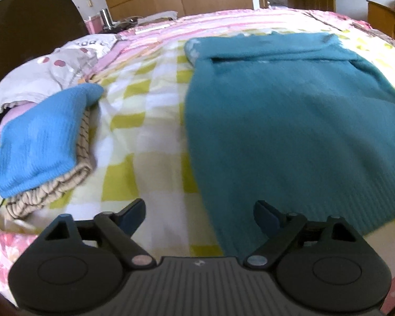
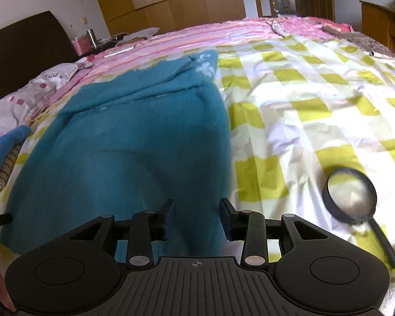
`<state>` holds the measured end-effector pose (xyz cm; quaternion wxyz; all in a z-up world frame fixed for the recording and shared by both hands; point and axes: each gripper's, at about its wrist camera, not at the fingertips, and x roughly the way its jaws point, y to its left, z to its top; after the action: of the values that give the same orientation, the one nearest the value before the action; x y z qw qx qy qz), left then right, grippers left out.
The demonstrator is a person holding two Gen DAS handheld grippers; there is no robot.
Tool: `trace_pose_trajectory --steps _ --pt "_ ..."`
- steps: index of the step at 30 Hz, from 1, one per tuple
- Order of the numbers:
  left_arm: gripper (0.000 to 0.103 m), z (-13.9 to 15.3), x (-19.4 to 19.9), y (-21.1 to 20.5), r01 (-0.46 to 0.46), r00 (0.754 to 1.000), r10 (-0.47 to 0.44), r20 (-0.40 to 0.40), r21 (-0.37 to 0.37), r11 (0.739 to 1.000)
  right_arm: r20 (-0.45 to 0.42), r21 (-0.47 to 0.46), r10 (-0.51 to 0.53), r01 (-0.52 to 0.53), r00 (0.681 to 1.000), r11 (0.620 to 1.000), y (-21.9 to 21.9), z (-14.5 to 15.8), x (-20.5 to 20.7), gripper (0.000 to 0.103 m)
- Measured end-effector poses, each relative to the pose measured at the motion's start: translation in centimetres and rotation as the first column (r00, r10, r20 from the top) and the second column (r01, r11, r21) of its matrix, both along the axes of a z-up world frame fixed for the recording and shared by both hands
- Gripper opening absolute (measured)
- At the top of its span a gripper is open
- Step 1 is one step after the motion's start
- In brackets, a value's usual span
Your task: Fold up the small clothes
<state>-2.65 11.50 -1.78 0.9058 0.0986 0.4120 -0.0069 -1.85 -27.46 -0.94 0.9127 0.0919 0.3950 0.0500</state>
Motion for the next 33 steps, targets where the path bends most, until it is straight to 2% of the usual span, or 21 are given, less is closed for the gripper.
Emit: trace_pose_trajectory --steps 1,5,7,10,17,21,24,28,33 --pt "0.085 -0.1 0.0 -0.2 0.006 1.0 -0.006 -0.005 0.0 1.0 -0.007 0.005 -0.007 0.007 1.0 1.0 -0.2 -0.1 -0.1 0.037" --pt "0.08 -0.4 0.1 -0.8 0.031 0.999 -0.032 -0.022 -0.022 0.999 -0.028 0.029 -0.034 0.034 0.999 0.999 -1.1 -0.3 -0.9 0.037" --pt "0.072 -0.6 0.2 -1.1 0.042 0.999 -0.043 -0.03 -0.026 0.999 -0.039 0.031 -0.04 0.042 0.998 0.999 -1.4 -0.6 -1.3 0.038" --pt "0.069 -0.6 0.1 -1.3 0.05 0.998 -0.051 -0.033 -0.036 0.998 -0.058 0.041 -0.041 0.043 0.997 0.998 -1.6 -1.1 -1.6 0.038" --pt "0.068 -0.7 0.1 -0.8 0.043 0.998 -0.047 -0.05 -0.067 0.997 -0.075 0.11 -0.026 0.034 0.997 0.993 -1.5 -1.0 -1.7 0.038" --pt "0.069 -0.8 0.2 -0.9 0.041 0.998 -0.045 -0.052 -0.067 0.997 -0.087 0.11 -0.027 0.037 0.996 0.993 -1.1 -1.0 -1.5 0.038" --pt "0.069 -0.8 0.1 -1.0 0.043 0.998 -0.046 -0.048 -0.061 0.997 -0.062 0.085 -0.034 0.04 0.997 0.996 -0.9 -0.3 -1.9 0.038" --pt "0.069 -0.8 0.2 -0.8 0.04 0.998 -0.044 -0.053 -0.07 0.997 -0.023 0.041 0.014 -0.013 1.0 0.999 0.1 1.3 -3.1 0.038" --pt "0.069 -0.7 0.1 -0.6 0.034 0.998 -0.039 -0.051 -0.082 0.996 -0.032 0.075 0.127 -0.124 0.991 0.989 2.4 1.7 -4.5 0.038"
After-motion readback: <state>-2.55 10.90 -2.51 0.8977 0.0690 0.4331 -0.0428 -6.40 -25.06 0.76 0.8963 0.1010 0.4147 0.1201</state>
